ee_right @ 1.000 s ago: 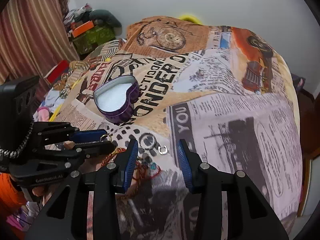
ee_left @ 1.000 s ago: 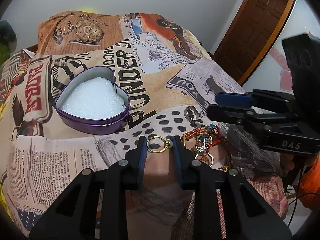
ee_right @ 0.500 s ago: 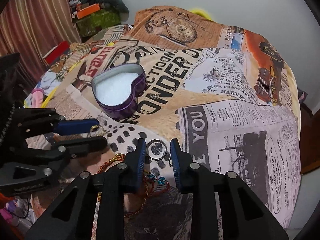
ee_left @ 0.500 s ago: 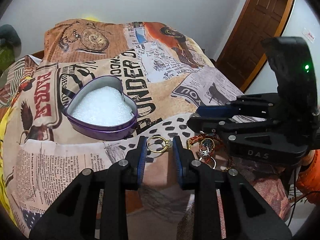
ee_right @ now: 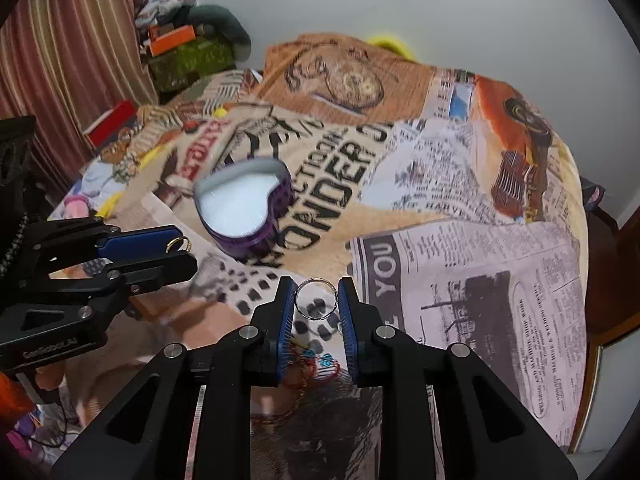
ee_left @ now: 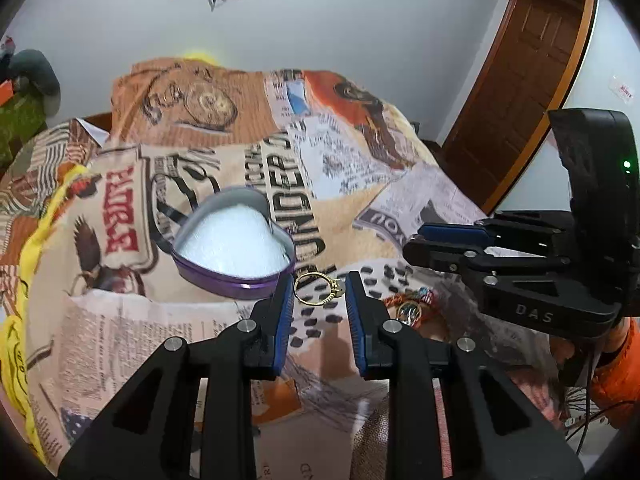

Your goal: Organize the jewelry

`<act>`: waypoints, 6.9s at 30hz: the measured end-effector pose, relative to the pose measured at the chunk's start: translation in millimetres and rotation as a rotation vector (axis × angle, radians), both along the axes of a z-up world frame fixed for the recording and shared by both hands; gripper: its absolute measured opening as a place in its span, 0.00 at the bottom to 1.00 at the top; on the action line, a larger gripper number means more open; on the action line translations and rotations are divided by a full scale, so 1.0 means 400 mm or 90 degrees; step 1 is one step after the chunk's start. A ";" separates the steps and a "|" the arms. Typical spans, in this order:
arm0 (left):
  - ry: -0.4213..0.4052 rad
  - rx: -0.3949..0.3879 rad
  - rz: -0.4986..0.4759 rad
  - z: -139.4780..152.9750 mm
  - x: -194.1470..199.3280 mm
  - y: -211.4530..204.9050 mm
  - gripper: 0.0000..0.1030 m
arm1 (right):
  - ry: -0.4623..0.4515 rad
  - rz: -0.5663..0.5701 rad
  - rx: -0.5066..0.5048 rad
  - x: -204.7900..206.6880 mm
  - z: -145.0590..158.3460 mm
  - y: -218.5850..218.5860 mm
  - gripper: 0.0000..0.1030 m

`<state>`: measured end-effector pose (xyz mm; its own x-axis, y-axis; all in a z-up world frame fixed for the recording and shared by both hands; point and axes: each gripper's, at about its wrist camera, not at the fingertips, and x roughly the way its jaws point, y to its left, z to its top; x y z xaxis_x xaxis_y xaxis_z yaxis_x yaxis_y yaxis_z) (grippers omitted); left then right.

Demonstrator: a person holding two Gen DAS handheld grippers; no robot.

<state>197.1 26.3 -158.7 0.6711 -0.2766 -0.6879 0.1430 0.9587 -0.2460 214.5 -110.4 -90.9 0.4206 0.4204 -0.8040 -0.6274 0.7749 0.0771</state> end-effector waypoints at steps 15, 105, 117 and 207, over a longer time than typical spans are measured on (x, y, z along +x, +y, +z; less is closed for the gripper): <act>-0.075 0.065 0.049 0.094 -0.007 0.066 0.25 | -0.051 0.006 0.067 -0.027 0.101 0.072 0.20; -0.006 0.076 -0.023 0.084 0.013 -0.034 0.33 | -0.042 -0.102 0.031 -0.009 0.082 -0.083 0.28; 0.070 0.081 -0.076 -0.034 0.050 -0.100 0.32 | 0.013 -0.108 0.021 -0.005 -0.009 -0.149 0.28; -0.044 0.015 -0.038 0.130 -0.014 -0.021 0.09 | -0.029 -0.028 0.080 -0.030 0.070 -0.041 0.09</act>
<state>191.4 17.8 -106.7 0.6998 -0.3011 -0.6478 0.2153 0.9535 -0.2107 202.4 -126.7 -62.8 0.4751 0.4968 -0.7262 -0.5986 0.7874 0.1471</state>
